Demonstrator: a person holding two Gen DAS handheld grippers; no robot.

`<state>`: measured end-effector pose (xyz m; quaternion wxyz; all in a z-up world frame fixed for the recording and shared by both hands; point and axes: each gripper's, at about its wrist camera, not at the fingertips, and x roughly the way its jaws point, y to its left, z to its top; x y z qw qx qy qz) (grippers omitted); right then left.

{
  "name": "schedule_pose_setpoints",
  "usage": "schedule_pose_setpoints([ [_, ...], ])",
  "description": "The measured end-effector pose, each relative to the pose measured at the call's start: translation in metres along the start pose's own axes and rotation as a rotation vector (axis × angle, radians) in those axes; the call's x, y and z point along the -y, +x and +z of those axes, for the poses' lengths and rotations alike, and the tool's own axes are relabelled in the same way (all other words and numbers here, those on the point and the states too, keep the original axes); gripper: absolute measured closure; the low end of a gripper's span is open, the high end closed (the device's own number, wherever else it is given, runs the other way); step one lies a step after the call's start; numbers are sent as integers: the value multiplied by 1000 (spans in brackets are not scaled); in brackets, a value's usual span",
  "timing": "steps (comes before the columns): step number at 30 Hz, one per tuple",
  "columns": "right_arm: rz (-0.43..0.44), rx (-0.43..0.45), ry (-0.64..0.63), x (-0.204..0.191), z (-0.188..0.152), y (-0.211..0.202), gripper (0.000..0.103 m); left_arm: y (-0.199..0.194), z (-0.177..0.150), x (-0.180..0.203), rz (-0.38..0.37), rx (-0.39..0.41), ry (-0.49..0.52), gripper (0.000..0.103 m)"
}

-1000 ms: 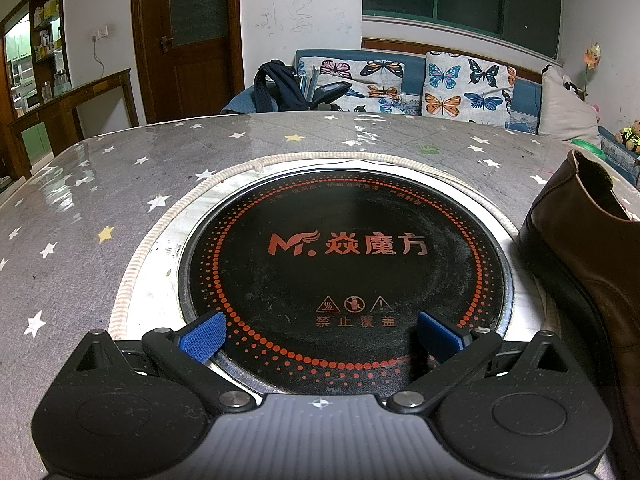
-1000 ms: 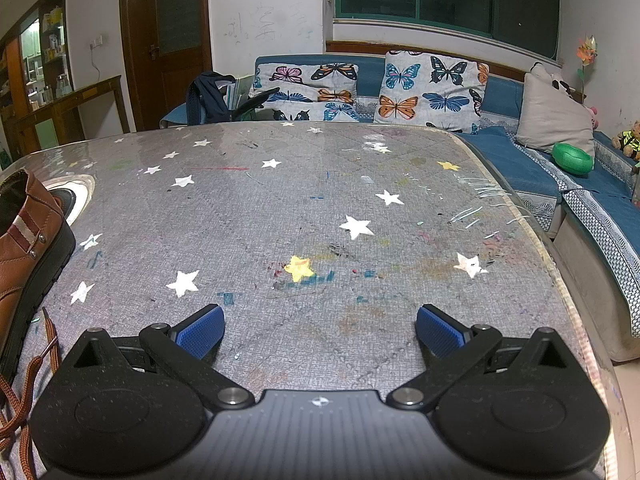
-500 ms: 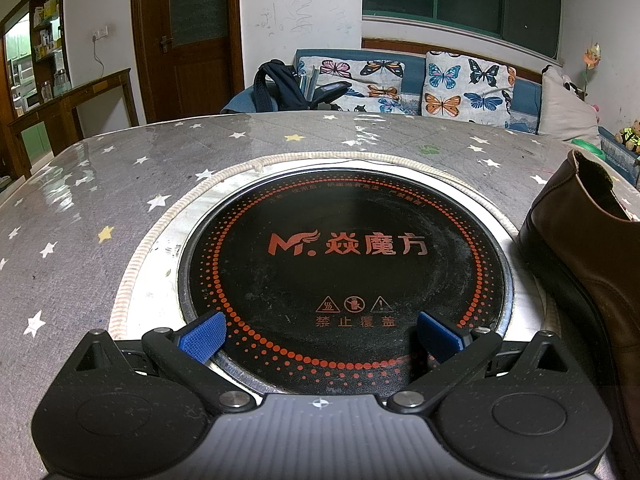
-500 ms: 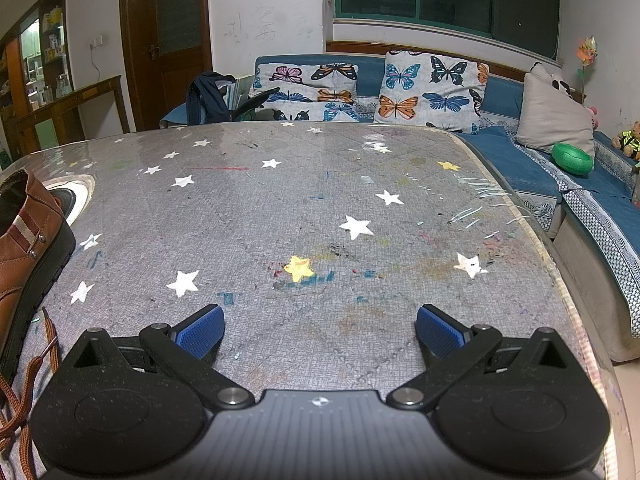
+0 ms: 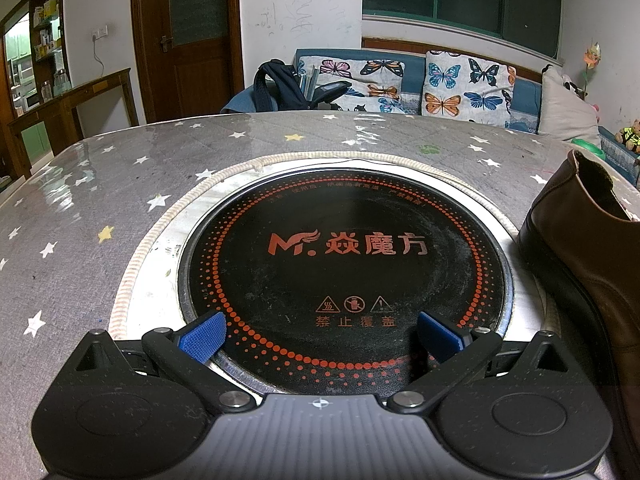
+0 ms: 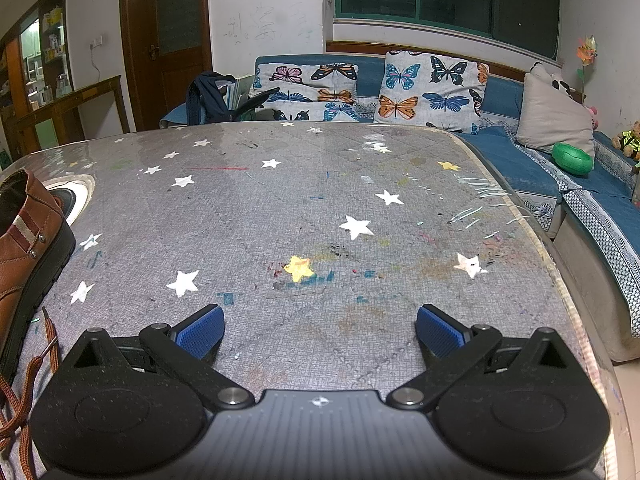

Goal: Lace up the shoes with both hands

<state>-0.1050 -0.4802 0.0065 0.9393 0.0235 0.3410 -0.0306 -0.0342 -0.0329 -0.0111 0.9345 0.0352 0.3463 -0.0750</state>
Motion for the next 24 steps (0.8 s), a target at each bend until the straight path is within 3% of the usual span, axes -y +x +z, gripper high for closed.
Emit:
schedule_pose_setpoints([
  [17,0,0,0,0,0,0,0,-11,-8,19,9,-9,-10,0],
  [24,0,0,0,0,0,0,0,-16,-12,27,66,-6,-47,0],
])
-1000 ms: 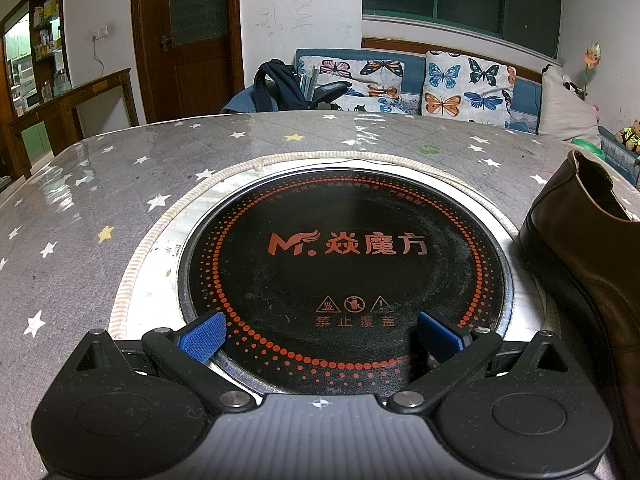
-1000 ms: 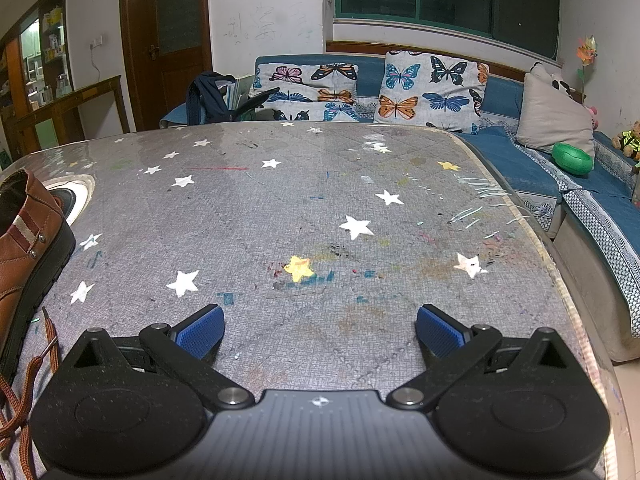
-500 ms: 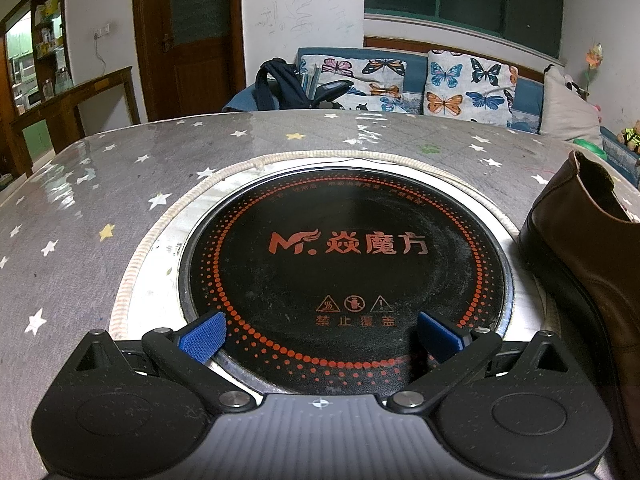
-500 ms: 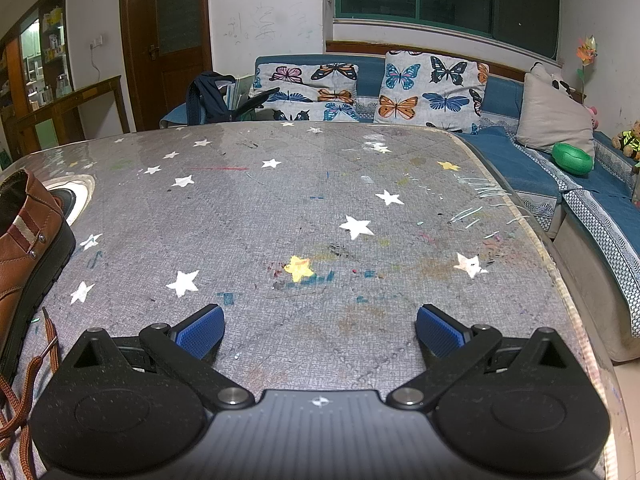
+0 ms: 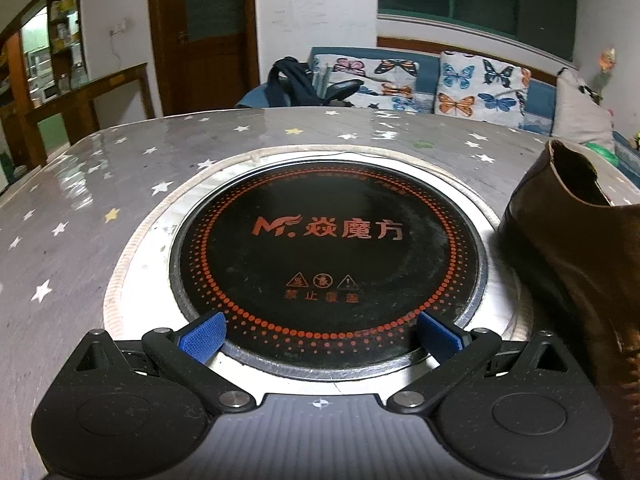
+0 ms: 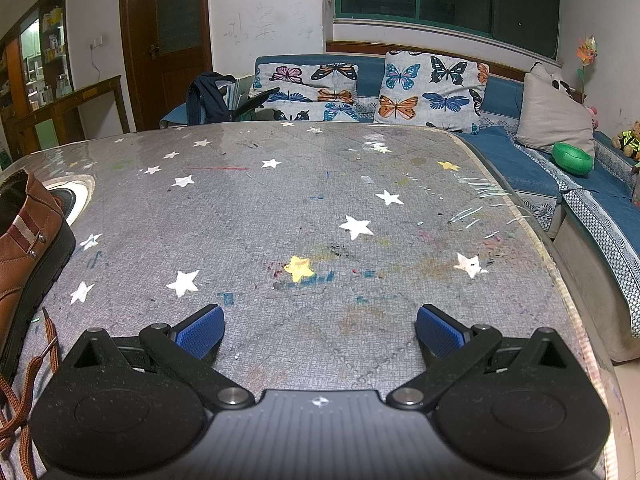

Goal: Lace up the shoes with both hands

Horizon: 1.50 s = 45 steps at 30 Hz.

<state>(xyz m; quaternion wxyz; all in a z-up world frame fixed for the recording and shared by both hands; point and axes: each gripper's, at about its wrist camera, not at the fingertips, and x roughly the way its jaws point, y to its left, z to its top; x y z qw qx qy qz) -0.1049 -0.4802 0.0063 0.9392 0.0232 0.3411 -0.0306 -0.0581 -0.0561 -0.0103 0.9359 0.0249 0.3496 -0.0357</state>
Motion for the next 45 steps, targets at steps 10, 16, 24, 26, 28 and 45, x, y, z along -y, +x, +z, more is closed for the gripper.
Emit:
schedule_pose_setpoints([
  [10,0,0,0,0,0,0,0,-2,-1,1,13,5,-13,0],
  [16,0,0,0,0,0,0,0,-2,-2,0,14,6,-14,0],
  [24,0,0,0,0,0,0,0,0,-1,0,13,7,-14,0],
  [26,0,0,0,0,0,0,0,0,-1,-1,13,8,-15,0],
  [28,0,0,0,0,0,0,0,0,-1,-1,13,8,-14,0],
  [45,0,-1,0,0,0,0,0,0,0,0,14,8,-15,0],
])
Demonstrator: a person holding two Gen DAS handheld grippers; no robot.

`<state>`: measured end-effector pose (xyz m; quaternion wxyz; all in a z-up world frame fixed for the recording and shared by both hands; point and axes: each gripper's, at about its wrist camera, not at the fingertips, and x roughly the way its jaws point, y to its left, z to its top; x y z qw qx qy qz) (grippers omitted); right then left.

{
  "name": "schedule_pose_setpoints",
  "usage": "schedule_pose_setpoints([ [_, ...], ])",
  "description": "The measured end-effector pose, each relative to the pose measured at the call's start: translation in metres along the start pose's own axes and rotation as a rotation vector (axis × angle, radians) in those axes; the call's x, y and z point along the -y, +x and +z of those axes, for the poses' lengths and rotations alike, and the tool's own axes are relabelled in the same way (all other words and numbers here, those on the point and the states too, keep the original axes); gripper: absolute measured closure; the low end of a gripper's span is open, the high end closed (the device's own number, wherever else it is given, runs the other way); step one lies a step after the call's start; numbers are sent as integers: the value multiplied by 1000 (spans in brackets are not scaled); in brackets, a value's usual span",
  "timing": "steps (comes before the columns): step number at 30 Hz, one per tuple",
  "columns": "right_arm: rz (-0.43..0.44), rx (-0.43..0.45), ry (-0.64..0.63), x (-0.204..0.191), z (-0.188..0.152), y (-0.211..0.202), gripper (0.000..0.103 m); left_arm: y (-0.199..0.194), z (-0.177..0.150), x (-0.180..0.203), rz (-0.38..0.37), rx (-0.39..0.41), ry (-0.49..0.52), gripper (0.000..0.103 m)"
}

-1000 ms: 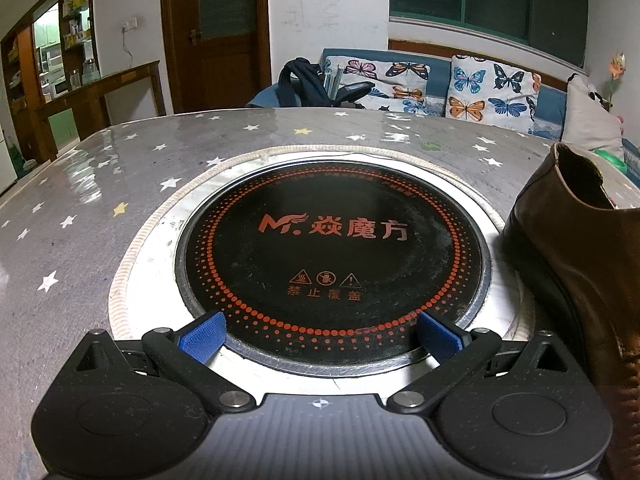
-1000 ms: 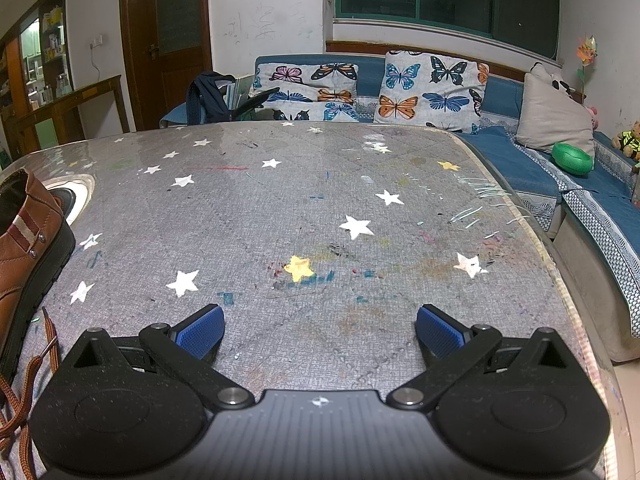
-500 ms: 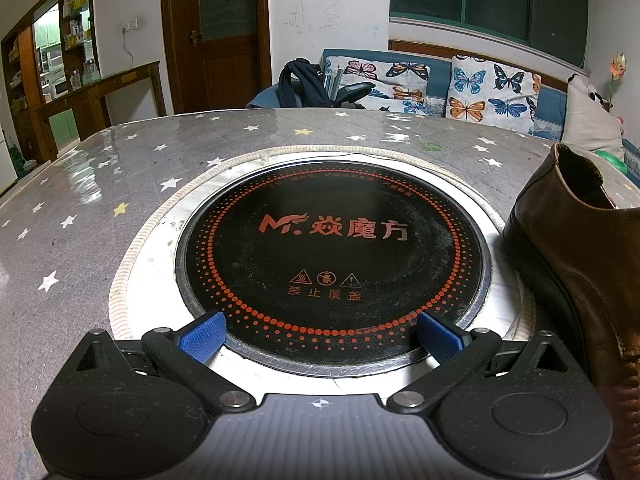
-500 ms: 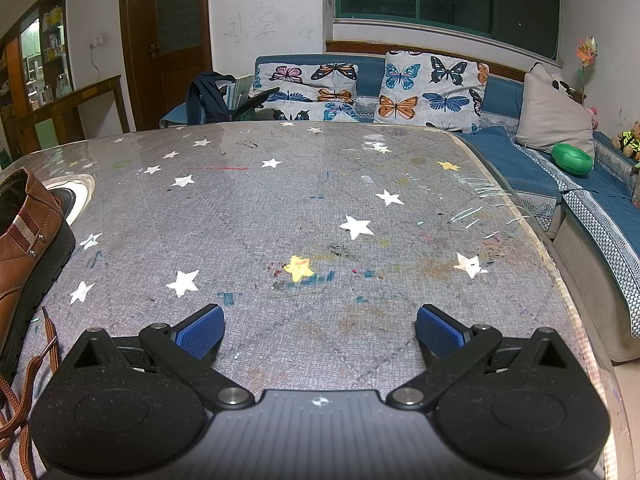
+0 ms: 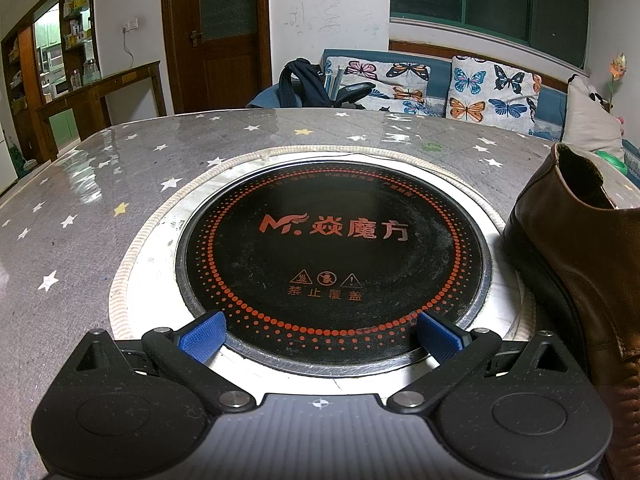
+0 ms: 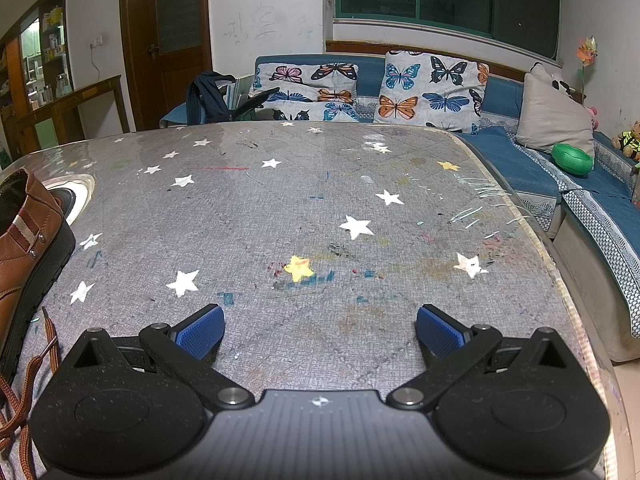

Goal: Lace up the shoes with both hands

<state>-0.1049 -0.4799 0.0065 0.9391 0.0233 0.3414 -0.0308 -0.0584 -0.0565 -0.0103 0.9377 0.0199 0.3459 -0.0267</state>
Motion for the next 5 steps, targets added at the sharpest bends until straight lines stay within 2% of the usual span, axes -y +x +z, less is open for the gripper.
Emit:
schedule_pose_setpoints([
  [5,0,0,0,0,0,0,0,0,0,0,0,0,0,0],
])
